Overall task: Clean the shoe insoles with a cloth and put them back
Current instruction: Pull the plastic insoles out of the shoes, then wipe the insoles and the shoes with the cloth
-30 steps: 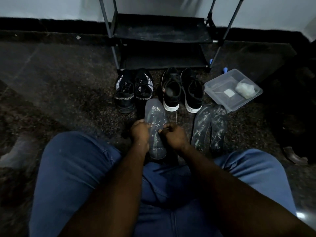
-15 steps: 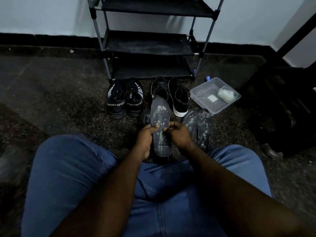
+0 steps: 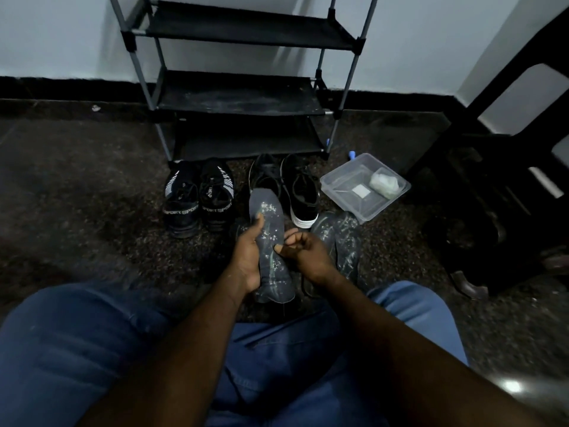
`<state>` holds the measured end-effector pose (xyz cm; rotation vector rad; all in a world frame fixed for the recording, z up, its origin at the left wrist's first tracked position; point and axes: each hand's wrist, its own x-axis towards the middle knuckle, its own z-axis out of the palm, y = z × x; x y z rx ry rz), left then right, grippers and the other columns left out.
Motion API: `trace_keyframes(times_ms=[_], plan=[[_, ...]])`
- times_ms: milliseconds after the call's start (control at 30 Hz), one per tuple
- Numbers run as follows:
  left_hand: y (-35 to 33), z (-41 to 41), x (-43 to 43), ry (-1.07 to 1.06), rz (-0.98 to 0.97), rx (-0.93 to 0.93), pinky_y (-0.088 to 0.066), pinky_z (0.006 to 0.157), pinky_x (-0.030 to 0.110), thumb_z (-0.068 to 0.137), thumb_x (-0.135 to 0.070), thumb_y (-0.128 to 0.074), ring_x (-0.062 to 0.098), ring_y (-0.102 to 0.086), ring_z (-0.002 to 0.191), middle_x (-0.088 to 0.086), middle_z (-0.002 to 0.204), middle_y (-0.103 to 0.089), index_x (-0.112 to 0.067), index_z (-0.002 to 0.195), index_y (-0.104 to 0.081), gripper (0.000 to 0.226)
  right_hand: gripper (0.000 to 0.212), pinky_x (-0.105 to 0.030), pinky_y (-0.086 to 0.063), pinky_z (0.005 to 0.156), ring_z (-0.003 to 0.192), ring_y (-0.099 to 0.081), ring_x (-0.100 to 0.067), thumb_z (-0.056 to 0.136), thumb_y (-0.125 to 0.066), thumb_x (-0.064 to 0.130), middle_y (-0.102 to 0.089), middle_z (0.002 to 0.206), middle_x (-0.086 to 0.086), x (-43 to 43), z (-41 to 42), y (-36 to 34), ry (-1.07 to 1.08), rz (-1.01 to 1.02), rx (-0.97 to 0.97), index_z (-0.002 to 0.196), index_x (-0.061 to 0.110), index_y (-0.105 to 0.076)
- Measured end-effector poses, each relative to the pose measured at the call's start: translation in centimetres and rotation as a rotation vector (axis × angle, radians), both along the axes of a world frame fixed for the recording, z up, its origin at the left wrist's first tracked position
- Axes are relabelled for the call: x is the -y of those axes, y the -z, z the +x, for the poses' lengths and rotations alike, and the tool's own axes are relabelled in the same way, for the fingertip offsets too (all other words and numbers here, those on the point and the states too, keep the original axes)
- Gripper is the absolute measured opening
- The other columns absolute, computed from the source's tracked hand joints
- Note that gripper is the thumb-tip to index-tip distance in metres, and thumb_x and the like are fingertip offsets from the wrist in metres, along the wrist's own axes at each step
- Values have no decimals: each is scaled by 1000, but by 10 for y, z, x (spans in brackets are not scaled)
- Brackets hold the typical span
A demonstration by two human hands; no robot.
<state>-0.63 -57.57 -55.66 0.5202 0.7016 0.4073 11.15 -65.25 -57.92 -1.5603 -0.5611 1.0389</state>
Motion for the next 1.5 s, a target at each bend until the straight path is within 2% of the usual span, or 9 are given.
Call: trace_keyframes(times_ms=[67,200,267,333,433,767,1033,1200,1500], plan=[[-1,16,-5,19,-12,-2,-52,98,44,101,-59,-44,30,-73,100,20,114,-74,-1,100,-81,69,25,-36,-53,76,76,-64,-16,81,-86,13,-70,89,-5,-6,14,4,10,-22,57,79,14,-60],[5,47,-20,28,-51,-37,-55,94,47,94,-70,-49,35,-71,98,22,111,-73,3,113,-71,79,34,-42,-58,77,72,-67,-15,74,-84,50,-75,79,2,-12,47,7,24,-125,236,75,19,-69],[8,67,-28,19,-39,-52,-58,86,44,95,-69,-48,32,-72,87,19,101,-73,2,113,-69,77,34,-48,-60,78,72,-71,-21,83,-80,45,-76,78,-4,-16,74,9,64,-147,288,78,13,-71],[12,86,-35,-30,-9,-60,-54,98,49,97,-67,-47,32,-71,90,17,106,-73,-2,124,-66,73,37,-54,-60,77,73,-73,-30,84,-77,49,-75,75,-7,-23,104,11,145,-162,321,78,13,-69],[18,106,-47,-41,5,-41,-46,110,56,97,-69,-44,34,-68,97,15,111,-72,-9,134,-62,73,36,-43,-59,78,75,-71,-23,81,-75,56,-73,72,1,-31,150,15,243,-252,477,74,21,-67],[24,172,-70,39,-72,57,-57,84,47,91,-82,-36,33,-67,84,16,111,-70,-9,125,-67,86,26,-36,-51,84,102,-66,-36,93,-65,38,-73,103,-14,-67,260,29,6,-594,980,101,13,-67],[24,190,-75,58,-50,59,-60,79,46,89,-85,-33,34,-68,88,20,127,-62,-9,140,-59,96,27,-35,-49,82,101,-65,-32,88,-72,42,-71,106,-11,-62,261,48,-165,-613,977,102,20,-68],[25,185,-72,55,-42,79,-59,80,46,89,-85,-26,34,-68,85,19,116,-68,-8,131,-64,95,30,-32,-43,77,103,-64,-32,90,-68,46,-70,110,-12,-64,261,51,-181,-662,1004,104,20,-67],[27,188,-71,96,-68,115,-58,82,47,89,-85,-27,34,-67,90,21,128,-66,-10,120,-75,94,38,-36,-50,82,104,-65,-35,95,-62,50,-72,106,-13,-74,298,40,-3,-667,1034,102,14,-70]])
